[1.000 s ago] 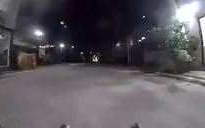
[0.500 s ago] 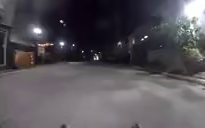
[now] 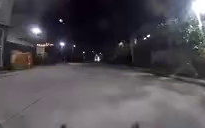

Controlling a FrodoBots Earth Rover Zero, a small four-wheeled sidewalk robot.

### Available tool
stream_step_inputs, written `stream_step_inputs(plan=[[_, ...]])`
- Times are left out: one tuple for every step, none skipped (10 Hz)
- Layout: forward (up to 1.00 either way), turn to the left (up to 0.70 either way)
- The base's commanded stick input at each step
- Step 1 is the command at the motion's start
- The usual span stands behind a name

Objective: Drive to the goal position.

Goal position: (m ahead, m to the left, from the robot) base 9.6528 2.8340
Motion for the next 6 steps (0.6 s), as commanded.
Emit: stream_step_inputs(plan=[[0.85, 0.0], [0.85, 0.0], [0.85, 0.0], [0.85, 0.0], [0.85, 0.0], [0.85, 0.0]])
